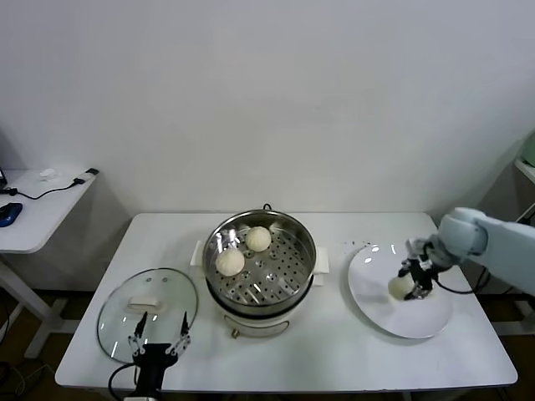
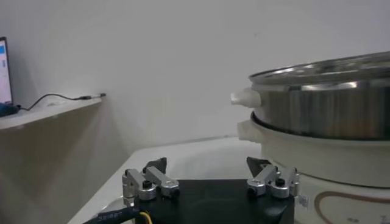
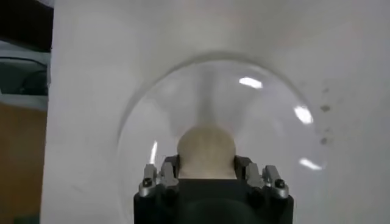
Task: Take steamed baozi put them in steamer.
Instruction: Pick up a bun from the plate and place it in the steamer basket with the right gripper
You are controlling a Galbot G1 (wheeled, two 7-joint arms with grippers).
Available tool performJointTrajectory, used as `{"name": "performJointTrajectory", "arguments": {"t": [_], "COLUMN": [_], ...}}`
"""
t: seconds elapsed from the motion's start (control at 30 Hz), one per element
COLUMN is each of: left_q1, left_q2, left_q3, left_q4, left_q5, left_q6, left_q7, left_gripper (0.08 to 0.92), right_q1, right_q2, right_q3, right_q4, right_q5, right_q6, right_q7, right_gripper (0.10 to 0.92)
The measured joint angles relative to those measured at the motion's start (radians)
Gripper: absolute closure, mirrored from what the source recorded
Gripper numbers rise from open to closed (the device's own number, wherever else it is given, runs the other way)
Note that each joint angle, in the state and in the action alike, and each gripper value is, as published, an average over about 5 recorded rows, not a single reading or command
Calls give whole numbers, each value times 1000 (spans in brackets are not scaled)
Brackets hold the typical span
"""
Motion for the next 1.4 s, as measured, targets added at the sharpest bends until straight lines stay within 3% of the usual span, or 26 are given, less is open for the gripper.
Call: {"name": "performJointTrajectory", "arguments": {"t": [0.37,0.8,1.4], "left_q1": [10,21,17], "left_q2": [5,2,1], "left_q3": [-5,-12,-10], "left_q4": [-20,-28,-18], "left_q5": [-5,-14,-14], "left_q6": [2,0,-1], "left_q7": [2,0,-3], "left_gripper": [177,177,177], "right_q1": [307,318,175], "right_q2": [259,577,762], "right_q3": [-21,-119,-169], "right_q4": [93,191,106], "right_q5": [71,-57,-160], "right_q6": [200,395,461], "right_q7": [-69,-32,22], "right_gripper": [423,424,427]}}
